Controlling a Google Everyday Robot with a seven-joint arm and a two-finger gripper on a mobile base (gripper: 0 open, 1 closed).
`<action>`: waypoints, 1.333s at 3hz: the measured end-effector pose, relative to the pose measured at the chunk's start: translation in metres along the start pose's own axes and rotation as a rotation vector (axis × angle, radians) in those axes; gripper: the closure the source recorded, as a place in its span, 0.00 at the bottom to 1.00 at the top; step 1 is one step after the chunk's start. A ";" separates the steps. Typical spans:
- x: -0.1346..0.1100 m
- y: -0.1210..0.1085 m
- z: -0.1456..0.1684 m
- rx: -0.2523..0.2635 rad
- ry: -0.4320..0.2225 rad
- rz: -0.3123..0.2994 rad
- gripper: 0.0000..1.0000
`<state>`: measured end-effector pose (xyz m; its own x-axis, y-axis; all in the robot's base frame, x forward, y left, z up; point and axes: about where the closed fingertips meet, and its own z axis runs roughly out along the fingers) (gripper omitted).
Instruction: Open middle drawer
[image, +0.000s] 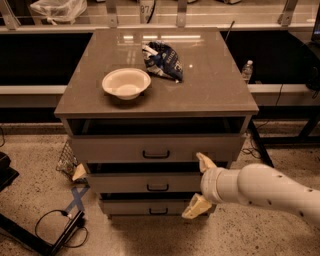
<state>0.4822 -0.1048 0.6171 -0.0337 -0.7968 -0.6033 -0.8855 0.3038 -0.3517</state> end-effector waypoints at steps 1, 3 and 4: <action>0.024 0.008 0.033 0.009 0.016 -0.034 0.00; 0.051 0.016 0.076 0.006 0.009 -0.031 0.00; 0.052 0.018 0.084 -0.019 -0.026 -0.019 0.00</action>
Offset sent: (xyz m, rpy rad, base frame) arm 0.0347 0.0024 -0.1347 -0.0222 -0.0275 0.0151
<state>0.5037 -0.0971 0.5188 -0.0051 -0.7881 -0.6155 -0.8946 0.2787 -0.3494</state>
